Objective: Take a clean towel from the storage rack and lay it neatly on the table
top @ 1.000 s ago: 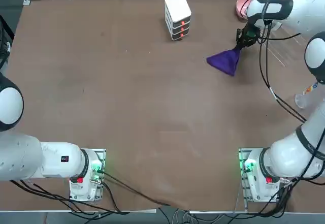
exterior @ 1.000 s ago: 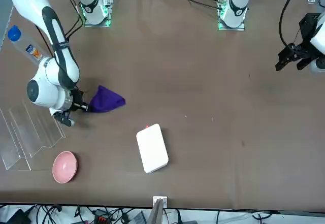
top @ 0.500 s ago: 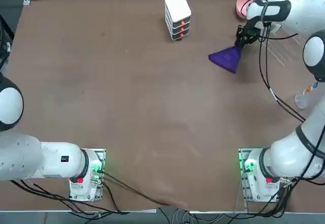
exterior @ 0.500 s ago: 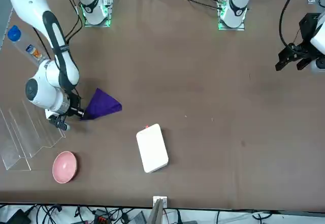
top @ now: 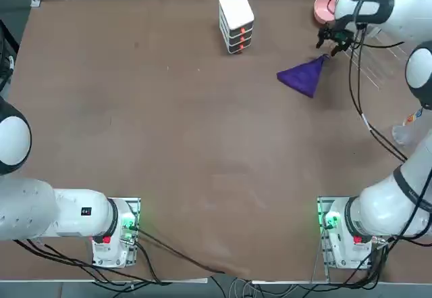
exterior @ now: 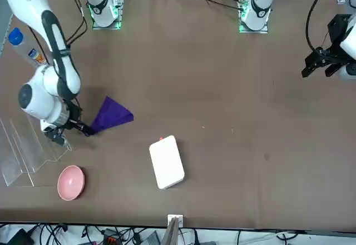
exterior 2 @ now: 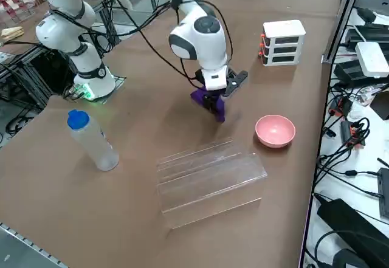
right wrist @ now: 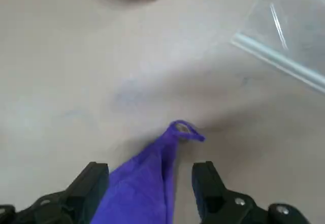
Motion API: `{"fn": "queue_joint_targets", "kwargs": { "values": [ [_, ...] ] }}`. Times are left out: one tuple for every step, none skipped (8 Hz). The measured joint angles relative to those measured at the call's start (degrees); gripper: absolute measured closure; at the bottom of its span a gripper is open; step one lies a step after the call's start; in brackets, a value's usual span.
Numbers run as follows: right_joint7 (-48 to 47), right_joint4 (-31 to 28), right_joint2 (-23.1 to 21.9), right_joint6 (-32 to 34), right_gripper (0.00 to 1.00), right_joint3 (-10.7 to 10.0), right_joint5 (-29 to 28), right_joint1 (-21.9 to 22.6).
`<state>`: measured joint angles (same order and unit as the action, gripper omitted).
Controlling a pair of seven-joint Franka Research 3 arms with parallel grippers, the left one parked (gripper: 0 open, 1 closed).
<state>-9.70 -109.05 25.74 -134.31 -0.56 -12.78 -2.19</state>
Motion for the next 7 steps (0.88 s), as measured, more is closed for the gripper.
{"fn": "queue_joint_targets", "kwargs": {
  "values": [
    [-0.3, 0.8, -1.6, 3.9, 0.0, -0.6, 0.0, 0.0],
    [-2.0, 1.0, -2.5, 5.5, 0.0, -0.6, 0.0, 0.2],
    [-3.9, 0.6, -2.2, 4.9, 0.02, -0.5, 0.1, 0.8],
    [-4.9, -0.9, -1.3, 1.5, 0.03, -0.5, 0.6, 1.7],
    [-5.5, -2.9, -0.3, -3.9, 0.06, -0.5, 1.0, 2.2],
    [-5.5, -4.3, 0.8, -8.7, 0.14, -0.5, 1.2, 2.6],
    [-5.5, -4.8, 1.7, -11.5, 0.22, -0.5, 1.3, 3.0]
  ]
}}
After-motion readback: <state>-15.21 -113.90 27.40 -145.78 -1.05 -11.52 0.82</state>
